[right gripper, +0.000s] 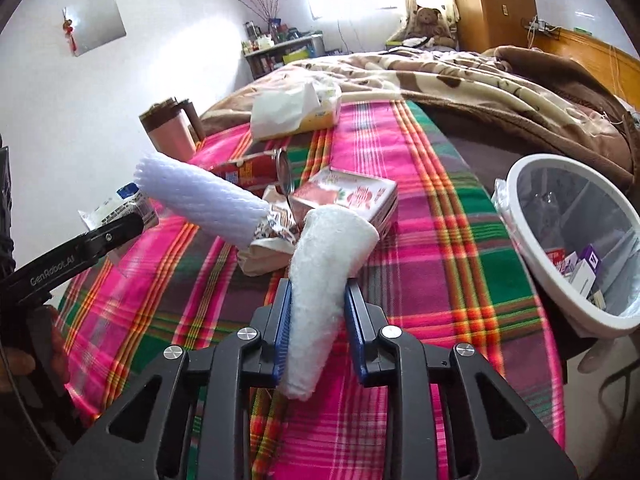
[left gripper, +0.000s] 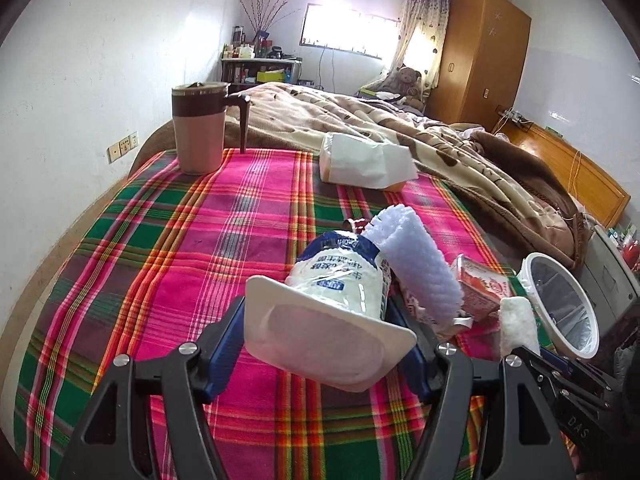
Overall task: Collect trash
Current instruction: 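Lift the yogurt cup and tissue and carry them over the wastebasket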
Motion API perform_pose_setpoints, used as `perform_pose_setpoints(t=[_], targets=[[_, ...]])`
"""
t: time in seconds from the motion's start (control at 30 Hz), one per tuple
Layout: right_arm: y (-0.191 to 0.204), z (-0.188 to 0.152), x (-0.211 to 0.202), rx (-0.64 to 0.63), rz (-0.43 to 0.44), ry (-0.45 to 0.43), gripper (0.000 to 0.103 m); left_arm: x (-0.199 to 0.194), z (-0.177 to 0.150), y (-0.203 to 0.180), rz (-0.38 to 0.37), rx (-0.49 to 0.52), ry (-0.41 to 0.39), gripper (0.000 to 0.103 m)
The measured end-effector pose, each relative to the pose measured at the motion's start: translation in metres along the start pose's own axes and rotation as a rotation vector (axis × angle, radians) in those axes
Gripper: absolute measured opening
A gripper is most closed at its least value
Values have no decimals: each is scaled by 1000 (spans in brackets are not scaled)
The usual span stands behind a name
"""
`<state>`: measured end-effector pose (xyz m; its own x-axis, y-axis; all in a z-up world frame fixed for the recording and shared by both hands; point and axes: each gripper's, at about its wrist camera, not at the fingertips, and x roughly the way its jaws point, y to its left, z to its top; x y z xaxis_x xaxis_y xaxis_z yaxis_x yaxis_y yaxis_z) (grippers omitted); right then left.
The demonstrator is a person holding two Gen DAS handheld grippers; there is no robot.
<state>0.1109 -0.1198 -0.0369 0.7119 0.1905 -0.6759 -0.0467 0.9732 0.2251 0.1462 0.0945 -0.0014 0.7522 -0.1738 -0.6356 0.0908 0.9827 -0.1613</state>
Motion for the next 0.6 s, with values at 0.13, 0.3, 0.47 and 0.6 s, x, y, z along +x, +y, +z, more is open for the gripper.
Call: perform_pose_setpoints(t=[0.13, 0.3, 0.47, 0.6], targets=[[-5, 4, -9, 5, 3, -30, 25, -11, 3, -9, -5, 7, -27, 70], [-12, 10, -21, 6, -5, -74, 25, -20, 6, -24, -23, 22, -55, 70], [-21, 13, -31, 13, -13, -101, 25, -27, 9, -42, -49, 42, -75, 70], [-30, 16, -39, 19, -17, -122, 25, -30, 11, -57, -74, 64, -85, 70]])
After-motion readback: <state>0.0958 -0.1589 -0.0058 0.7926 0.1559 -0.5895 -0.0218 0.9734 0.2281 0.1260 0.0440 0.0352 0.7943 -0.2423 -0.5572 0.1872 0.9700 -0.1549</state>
